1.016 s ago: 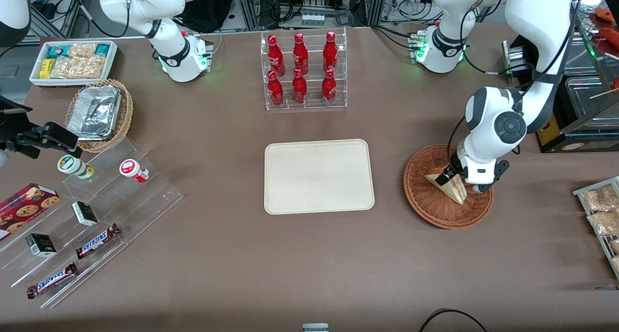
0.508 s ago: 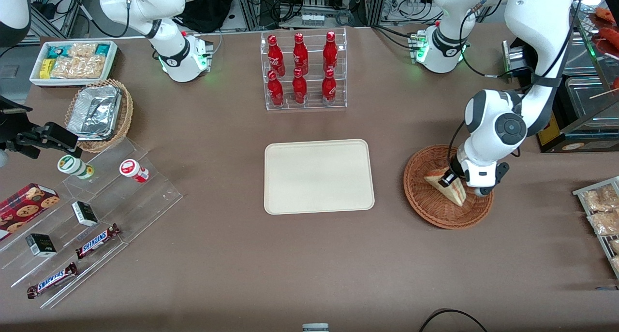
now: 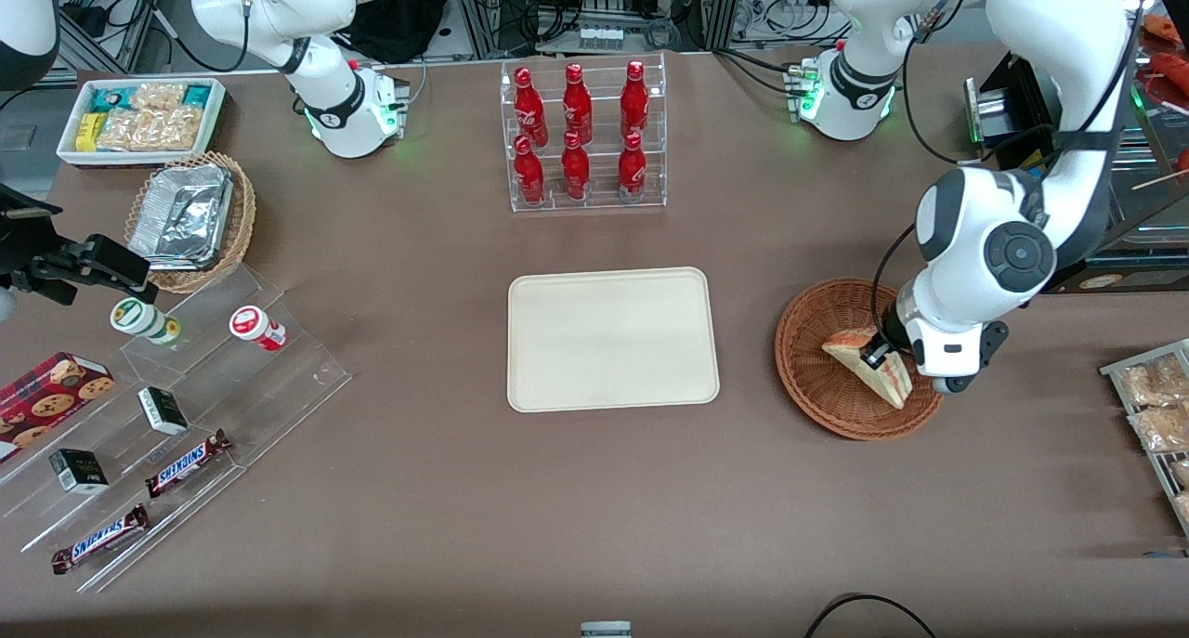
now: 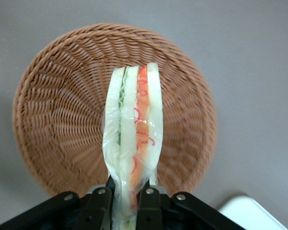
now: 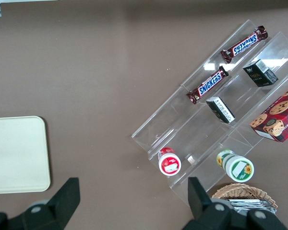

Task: Place sandwich from basket to tray
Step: 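Lift the sandwich and carry it over the cream tray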

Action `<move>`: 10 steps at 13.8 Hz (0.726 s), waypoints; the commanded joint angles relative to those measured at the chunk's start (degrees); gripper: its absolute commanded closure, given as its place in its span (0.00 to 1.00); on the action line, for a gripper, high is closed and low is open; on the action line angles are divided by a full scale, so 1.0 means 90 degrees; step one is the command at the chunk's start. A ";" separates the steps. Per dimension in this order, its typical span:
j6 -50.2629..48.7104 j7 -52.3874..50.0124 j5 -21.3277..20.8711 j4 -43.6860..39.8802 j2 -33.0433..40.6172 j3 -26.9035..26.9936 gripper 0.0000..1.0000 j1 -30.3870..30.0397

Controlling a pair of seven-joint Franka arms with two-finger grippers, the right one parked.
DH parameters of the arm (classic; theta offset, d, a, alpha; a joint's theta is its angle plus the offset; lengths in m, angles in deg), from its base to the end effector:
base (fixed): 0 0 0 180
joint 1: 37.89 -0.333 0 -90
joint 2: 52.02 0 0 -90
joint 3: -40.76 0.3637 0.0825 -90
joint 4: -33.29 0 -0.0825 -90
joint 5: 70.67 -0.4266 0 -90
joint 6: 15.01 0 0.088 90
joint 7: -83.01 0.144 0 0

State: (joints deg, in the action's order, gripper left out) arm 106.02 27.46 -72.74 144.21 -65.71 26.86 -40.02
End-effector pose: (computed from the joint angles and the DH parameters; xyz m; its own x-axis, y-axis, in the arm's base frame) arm 0.6310 -0.1234 0.3474 0.7303 0.6810 -0.0533 0.6805 -0.7321 -0.0299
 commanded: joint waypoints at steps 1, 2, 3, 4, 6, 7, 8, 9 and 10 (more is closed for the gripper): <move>-0.1190 -0.0243 -0.0014 -0.1198 -0.0109 0.0002 0.92 0.0702; -0.1279 -0.0379 -0.0024 -0.1375 -0.0168 0.0011 0.92 0.1044; -0.1261 -0.0438 -0.0053 -0.1425 -0.0207 0.0011 0.92 0.1501; -0.1251 -0.0448 -0.0217 -0.1445 -0.0314 0.0011 0.91 0.1883; -0.1222 -0.0497 -0.0395 -0.1552 -0.0597 0.0011 0.91 0.2470; -0.1212 -0.0488 -0.0404 -0.1582 -0.0753 0.0011 0.91 0.2802; -0.1125 -0.0488 -0.0395 -0.1621 -0.0899 0.0011 0.91 0.3018; -0.0921 -0.0478 -0.0395 -0.1631 -0.1036 0.0011 0.91 0.3232; -0.0706 -0.0487 -0.0395 -0.1631 -0.1202 0.0011 0.91 0.3438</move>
State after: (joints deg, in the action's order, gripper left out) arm 97.94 23.28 -75.26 132.18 -72.96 26.12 -12.13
